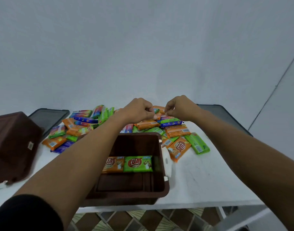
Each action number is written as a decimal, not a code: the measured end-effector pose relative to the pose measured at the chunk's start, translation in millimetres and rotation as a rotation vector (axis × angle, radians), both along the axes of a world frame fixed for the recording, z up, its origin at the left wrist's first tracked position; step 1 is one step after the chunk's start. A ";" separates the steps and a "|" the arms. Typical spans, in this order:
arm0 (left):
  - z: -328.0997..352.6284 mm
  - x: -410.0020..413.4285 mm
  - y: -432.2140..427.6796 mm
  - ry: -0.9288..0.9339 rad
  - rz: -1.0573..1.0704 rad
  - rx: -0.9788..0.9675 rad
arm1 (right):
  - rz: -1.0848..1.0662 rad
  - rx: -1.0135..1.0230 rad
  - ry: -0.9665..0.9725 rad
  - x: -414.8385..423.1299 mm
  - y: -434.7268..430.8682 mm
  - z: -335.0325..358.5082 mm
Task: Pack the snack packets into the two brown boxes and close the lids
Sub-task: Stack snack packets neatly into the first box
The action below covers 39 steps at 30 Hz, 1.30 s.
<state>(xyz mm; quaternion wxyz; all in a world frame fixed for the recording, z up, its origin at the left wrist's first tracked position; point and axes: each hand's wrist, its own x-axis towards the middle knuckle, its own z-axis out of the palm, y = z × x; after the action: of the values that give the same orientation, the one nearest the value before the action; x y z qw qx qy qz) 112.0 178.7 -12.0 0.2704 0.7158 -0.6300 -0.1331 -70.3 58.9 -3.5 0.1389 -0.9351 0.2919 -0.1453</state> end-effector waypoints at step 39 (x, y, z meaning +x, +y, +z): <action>-19.7 -27.7 -107.4 -0.167 0.096 0.301 | 0.186 0.063 0.372 17.4 -142.0 -66.4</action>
<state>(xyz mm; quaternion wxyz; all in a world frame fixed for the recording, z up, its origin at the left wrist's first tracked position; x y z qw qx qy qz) 84.3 71.3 -31.6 0.1129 0.7858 -0.5885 -0.1528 -52.9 -83.1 -69.9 0.1244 -0.9640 0.2293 0.0523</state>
